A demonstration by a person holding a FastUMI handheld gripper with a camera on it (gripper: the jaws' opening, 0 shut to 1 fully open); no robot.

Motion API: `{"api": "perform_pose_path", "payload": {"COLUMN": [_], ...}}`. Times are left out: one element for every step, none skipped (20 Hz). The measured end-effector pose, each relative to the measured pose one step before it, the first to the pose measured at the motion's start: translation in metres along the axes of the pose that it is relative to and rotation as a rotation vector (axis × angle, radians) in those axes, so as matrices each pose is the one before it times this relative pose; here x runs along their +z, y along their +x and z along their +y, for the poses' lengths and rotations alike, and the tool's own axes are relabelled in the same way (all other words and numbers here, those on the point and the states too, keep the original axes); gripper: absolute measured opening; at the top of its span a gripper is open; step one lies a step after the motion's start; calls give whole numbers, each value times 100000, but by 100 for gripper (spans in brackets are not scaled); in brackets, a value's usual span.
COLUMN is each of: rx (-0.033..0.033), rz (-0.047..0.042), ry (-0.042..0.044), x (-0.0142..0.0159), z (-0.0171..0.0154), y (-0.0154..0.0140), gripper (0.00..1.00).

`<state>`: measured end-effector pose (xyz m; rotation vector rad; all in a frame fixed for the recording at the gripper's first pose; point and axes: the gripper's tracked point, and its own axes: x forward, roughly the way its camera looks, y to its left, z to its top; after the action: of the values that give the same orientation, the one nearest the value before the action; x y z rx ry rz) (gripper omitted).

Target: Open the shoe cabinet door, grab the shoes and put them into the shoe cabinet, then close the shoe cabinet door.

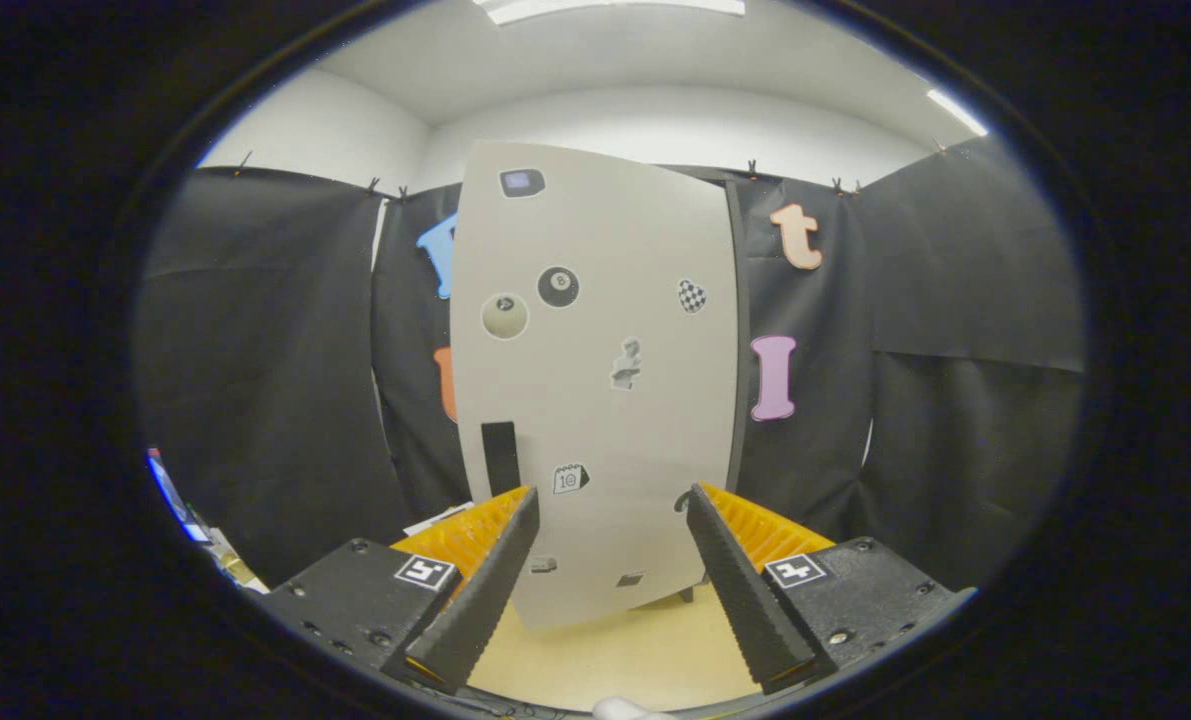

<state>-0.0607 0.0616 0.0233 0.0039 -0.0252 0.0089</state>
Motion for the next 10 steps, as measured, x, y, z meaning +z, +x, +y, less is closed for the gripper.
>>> {"api": "perform_pose_path", "payload": {"rx": [-1046, -441, -319, -484, 45, 392, -15, 43, 220, 922], "rz": [-204, 69, -38, -54, -36, -310, -82, -104, 263, 377], "ry": [54, 104, 228, 364, 4, -37, -459, -513, -6, 516], "x": [226, 238, 109, 132, 64, 149, -31, 95, -216, -51], "z": [-563, -200, -179, -199, -178, 85, 25, -7, 41, 181], "y": [-125, -104, 26, -139, -177, -86, -130, -32, -109, 120], "gripper": [98, 98, 98, 98, 98, 98, 97, 97, 97, 97]}}
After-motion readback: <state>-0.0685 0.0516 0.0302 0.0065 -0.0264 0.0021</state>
